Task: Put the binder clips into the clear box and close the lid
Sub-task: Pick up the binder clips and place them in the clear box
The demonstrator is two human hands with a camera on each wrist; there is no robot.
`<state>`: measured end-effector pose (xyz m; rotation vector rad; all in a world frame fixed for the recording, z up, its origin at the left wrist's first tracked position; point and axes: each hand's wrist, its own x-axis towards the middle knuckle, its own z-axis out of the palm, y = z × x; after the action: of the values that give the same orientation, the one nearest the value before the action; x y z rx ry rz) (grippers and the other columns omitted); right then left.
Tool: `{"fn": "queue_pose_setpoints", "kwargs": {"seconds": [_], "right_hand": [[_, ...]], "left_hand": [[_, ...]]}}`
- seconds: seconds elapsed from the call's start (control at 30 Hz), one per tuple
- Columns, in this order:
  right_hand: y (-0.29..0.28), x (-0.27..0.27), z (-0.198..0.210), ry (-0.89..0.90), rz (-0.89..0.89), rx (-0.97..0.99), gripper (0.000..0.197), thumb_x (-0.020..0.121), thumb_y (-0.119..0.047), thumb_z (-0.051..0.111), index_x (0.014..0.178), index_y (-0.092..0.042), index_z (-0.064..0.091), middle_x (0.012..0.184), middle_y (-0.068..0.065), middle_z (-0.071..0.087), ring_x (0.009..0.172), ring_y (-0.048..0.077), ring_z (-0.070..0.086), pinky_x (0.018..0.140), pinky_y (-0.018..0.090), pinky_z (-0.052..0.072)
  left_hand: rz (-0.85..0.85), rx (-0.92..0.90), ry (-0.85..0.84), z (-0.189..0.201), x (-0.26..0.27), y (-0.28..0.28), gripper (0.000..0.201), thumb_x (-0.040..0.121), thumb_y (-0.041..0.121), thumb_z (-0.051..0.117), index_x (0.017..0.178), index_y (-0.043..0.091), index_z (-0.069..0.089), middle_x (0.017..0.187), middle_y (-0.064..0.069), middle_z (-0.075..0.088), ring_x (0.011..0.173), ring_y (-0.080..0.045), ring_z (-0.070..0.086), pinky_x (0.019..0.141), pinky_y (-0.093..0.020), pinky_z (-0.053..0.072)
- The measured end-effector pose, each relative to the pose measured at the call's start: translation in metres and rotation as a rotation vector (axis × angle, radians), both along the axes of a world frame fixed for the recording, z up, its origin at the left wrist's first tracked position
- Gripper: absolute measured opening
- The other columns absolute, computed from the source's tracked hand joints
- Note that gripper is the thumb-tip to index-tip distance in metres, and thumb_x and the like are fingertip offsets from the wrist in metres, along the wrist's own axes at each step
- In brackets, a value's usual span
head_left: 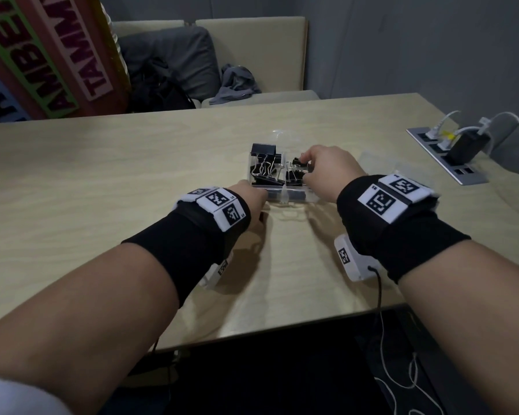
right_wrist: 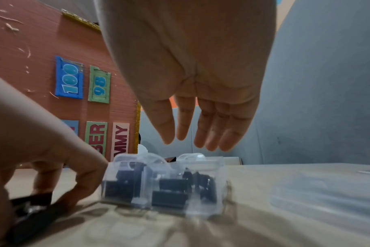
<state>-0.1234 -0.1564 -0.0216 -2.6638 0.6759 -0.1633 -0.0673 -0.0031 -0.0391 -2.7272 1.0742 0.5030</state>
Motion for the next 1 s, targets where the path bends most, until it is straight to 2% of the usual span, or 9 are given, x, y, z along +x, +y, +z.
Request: {"fn": "queue_pose_setpoints", "kwargs": {"seconds": [0.13,0.3,0.37,0.43,0.53,0.67,0.8,0.9,1.0], "right_hand": [[-0.001,-0.007,-0.008,-0.003,-0.006,0.023,0.03,0.089,-0.009,0.055,0.114,-0.023,0.064,0.123,0.007,0.057,0.107,0.027,0.059,0.081,0.029,0.043],[-0.003,-0.016,-0.009,-0.045,-0.007,0.049,0.027,0.091,-0.01,0.053,0.113,-0.023,0.064,0.123,0.007,0.052,0.098,0.023,0.055,0.078,0.028,0.04],[-0.007,-0.02,-0.009,-0.035,-0.018,0.061,0.028,0.09,-0.012,0.052,0.113,-0.023,0.064,0.122,0.006,0.052,0.094,0.021,0.052,0.077,0.028,0.039],[-0.012,-0.026,-0.008,-0.026,-0.047,0.058,0.027,0.091,-0.013,0.051,0.112,-0.024,0.064,0.121,0.006,0.053,0.1,0.023,0.055,0.079,0.029,0.042],[-0.022,-0.034,-0.008,-0.007,-0.095,0.069,0.029,0.09,-0.014,0.05,0.113,-0.024,0.063,0.123,0.007,0.053,0.11,0.028,0.055,0.091,0.036,0.047],[-0.039,-0.044,-0.008,0.015,-0.189,0.029,0.029,0.089,-0.015,0.053,0.116,-0.022,0.062,0.126,0.008,0.049,0.115,0.03,0.053,0.089,0.036,0.046],[-0.056,-0.05,-0.009,0.152,-0.337,-0.09,0.042,0.09,-0.026,0.055,0.131,-0.017,0.049,0.136,0.012,0.043,0.124,0.033,0.043,0.094,0.042,0.042],[-0.07,-0.052,-0.016,0.337,-0.376,-0.082,0.052,0.088,-0.03,0.059,0.134,-0.012,0.042,0.135,0.015,0.045,0.123,0.038,0.047,0.093,0.042,0.042],[-0.075,-0.052,-0.025,0.456,-0.355,-0.114,0.056,0.084,-0.032,0.065,0.131,-0.01,0.044,0.129,0.015,0.051,0.118,0.037,0.052,0.089,0.039,0.043]], "left_hand": [[-0.01,-0.028,0.045,0.004,0.001,0.003,0.032,0.087,0.028,0.064,0.115,0.013,0.055,0.104,-0.007,0.063,0.083,-0.024,0.051,0.061,-0.03,0.04],[-0.054,-0.007,0.054,0.015,-0.001,0.003,0.038,0.085,0.03,0.07,0.117,0.013,0.058,0.109,-0.006,0.065,0.084,-0.021,0.053,0.067,-0.028,0.042],[-0.037,-0.089,0.053,0.027,0.003,-0.002,0.035,0.085,0.025,0.07,0.116,0.013,0.059,0.102,-0.004,0.063,0.083,-0.019,0.055,0.061,-0.023,0.043],[-0.012,-0.225,0.014,0.043,0.009,-0.012,0.031,0.085,0.023,0.069,0.113,0.012,0.061,0.103,-0.004,0.064,0.084,-0.02,0.055,0.064,-0.025,0.043],[0.074,-0.448,-0.023,0.063,0.016,-0.036,0.029,0.082,0.03,0.071,0.105,0.014,0.062,0.105,-0.006,0.067,0.087,-0.024,0.057,0.069,-0.029,0.041],[0.184,-0.509,-0.011,0.063,0.02,-0.07,0.04,0.081,0.041,0.07,0.106,0.01,0.064,0.093,-0.005,0.065,0.094,-0.027,0.064,0.074,-0.03,0.046],[0.195,-0.511,-0.004,0.054,0.024,-0.086,0.033,0.089,0.031,0.06,0.116,0.011,0.064,0.113,-0.009,0.068,0.107,-0.029,0.064,0.079,-0.029,0.046],[0.189,-0.514,0.004,0.051,0.03,-0.081,0.029,0.089,0.019,0.058,0.118,0.018,0.062,0.121,-0.006,0.065,0.11,-0.026,0.061,0.078,-0.026,0.043],[0.183,-0.375,-0.028,0.049,0.036,-0.065,0.042,0.083,0.033,0.066,0.124,0.024,0.059,0.129,-0.009,0.055,0.111,-0.03,0.059,0.088,-0.032,0.047]]}}
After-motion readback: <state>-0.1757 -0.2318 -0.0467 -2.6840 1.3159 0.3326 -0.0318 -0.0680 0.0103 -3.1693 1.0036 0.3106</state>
